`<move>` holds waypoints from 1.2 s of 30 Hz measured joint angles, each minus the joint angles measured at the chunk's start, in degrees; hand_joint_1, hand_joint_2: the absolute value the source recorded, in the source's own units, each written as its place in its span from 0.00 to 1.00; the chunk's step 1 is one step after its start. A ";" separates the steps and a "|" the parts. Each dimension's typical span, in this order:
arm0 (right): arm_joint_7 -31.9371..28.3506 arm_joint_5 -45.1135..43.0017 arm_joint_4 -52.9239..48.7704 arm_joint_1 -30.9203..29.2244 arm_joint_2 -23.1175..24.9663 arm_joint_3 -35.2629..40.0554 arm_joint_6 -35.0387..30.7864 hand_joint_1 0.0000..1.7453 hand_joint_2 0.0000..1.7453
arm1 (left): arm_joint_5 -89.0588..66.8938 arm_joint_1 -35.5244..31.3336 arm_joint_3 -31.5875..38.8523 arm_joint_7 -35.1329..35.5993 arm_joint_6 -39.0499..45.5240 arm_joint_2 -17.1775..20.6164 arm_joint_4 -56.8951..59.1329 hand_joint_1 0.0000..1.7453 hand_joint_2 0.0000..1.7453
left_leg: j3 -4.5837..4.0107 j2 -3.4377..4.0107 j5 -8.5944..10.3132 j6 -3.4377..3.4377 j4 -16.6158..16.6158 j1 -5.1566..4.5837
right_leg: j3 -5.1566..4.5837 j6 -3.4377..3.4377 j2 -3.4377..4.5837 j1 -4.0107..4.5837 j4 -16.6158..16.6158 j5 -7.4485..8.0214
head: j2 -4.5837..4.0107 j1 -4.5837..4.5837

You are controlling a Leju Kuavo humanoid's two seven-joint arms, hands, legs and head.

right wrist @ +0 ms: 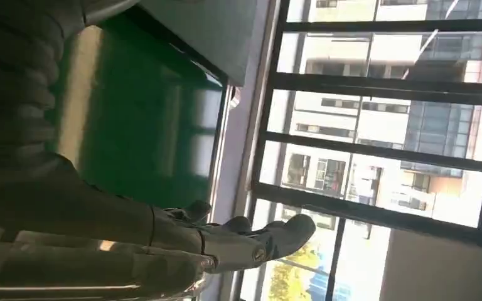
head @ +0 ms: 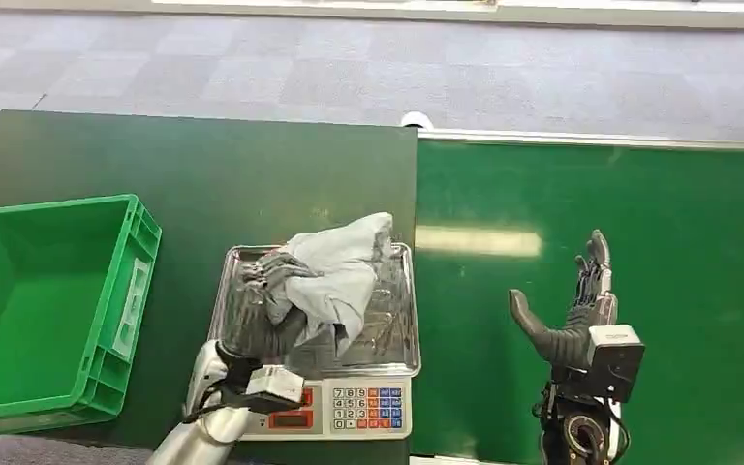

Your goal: Moved the parcel from conveyor to table for the left to box.

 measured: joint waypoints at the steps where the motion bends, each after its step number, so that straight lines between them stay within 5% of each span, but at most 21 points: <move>1: -0.26 -0.22 0.11 0.04 0.00 0.09 -0.26 0.00 1.00 | -1.10 0.08 0.97 -0.07 1.43 -0.13 -1.04 1.00 1.00 | -0.04 0.02 0.00 0.00 0.00 0.00 | -0.03 0.00 0.01 0.00 0.01 0.00 | 0.00 0.02; 7: -1.16 -0.98 0.98 0.18 -0.35 0.66 -0.92 0.00 1.00 | -7.30 0.45 9.66 -0.11 2.46 -1.60 -7.41 1.00 1.00 | -0.15 0.02 -0.01 0.00 0.01 -0.01 | -0.16 0.00 0.01 -0.01 0.00 0.00 | 0.00 0.02; 18: -1.49 -1.31 1.66 0.19 -0.70 1.09 -1.20 0.00 1.00 | -11.19 0.93 14.43 -0.11 2.48 -3.02 -11.28 1.00 1.00 | -0.19 0.03 0.00 0.00 0.00 0.00 | -0.19 0.00 0.01 -0.01 0.00 0.00 | 0.00 0.02; 36: -2.49 -4.15 1.92 2.53 -2.27 1.97 -4.35 0.00 1.00 | -30.64 -5.74 46.17 -0.11 2.48 -6.84 -26.88 1.00 1.00 | -0.23 0.06 0.00 0.00 0.00 0.00 | -0.26 -0.01 0.01 0.00 0.01 -0.01 | 0.00 0.00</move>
